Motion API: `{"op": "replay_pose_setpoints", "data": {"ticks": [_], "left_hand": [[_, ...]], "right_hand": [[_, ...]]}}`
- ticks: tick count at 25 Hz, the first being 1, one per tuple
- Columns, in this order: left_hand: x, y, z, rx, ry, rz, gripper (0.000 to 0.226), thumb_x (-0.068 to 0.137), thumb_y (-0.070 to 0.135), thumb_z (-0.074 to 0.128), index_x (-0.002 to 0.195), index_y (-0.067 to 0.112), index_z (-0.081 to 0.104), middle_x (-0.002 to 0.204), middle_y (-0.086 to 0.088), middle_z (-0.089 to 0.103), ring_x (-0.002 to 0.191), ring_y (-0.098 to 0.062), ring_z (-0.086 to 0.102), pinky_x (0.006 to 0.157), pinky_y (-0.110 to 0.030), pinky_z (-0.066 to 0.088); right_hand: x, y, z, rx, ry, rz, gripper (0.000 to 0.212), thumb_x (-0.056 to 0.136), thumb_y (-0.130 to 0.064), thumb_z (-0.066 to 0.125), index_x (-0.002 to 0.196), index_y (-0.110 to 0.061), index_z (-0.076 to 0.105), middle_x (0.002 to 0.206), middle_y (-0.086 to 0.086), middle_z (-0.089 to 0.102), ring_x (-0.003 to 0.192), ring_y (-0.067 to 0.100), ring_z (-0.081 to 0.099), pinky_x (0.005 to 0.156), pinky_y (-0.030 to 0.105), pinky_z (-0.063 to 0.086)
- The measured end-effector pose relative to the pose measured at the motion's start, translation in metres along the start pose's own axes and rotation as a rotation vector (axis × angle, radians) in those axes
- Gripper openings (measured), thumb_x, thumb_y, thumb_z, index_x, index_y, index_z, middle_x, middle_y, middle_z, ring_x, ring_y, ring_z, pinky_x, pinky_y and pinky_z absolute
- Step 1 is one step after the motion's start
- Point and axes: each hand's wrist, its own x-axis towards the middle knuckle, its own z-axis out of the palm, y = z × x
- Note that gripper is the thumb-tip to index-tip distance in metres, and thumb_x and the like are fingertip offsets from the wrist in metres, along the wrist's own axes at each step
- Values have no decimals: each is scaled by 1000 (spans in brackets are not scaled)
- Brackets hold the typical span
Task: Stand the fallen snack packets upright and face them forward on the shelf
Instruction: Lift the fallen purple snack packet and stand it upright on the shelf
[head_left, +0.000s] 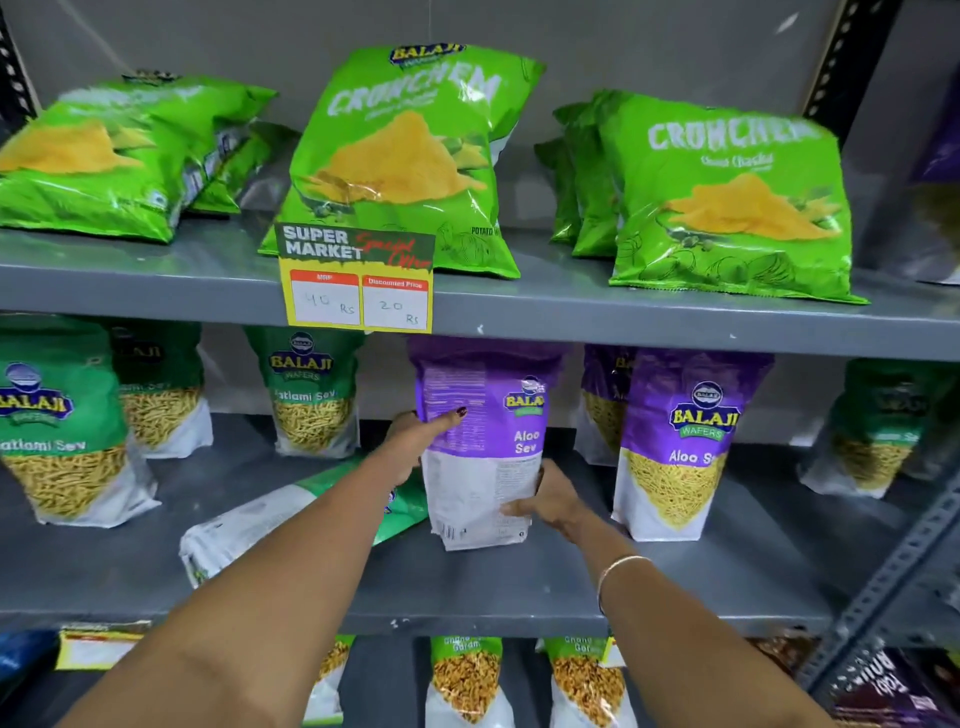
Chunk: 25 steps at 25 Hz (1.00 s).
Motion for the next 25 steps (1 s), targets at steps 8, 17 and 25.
{"op": "replay_pose_setpoints", "data": {"ticks": [8,17,25], "left_hand": [[1,-17,3,-48,-88,50,25,78,26,71,99,14,66,104,-7,66,89,-18,63,85,-31,44],[-15,-15,-4,400,-492,-168,76,66,26,77,135,16,45,136,1,53,132,-14,37,111,-36,23],[-17,-1,-10,456,-647,-315,78,73,41,70,138,33,30,146,3,37,138,-21,28,111,-41,25]], "right_hand": [[-9,11,15,-86,215,-38,62,59,-1,83,101,-8,38,121,17,54,109,27,53,86,33,43],[-12,17,27,6,181,27,41,75,4,63,90,-15,30,79,-1,46,70,13,46,63,21,44],[-21,2,50,-152,-70,49,126,27,-61,78,137,-22,29,129,7,39,125,18,34,107,28,35]]}}
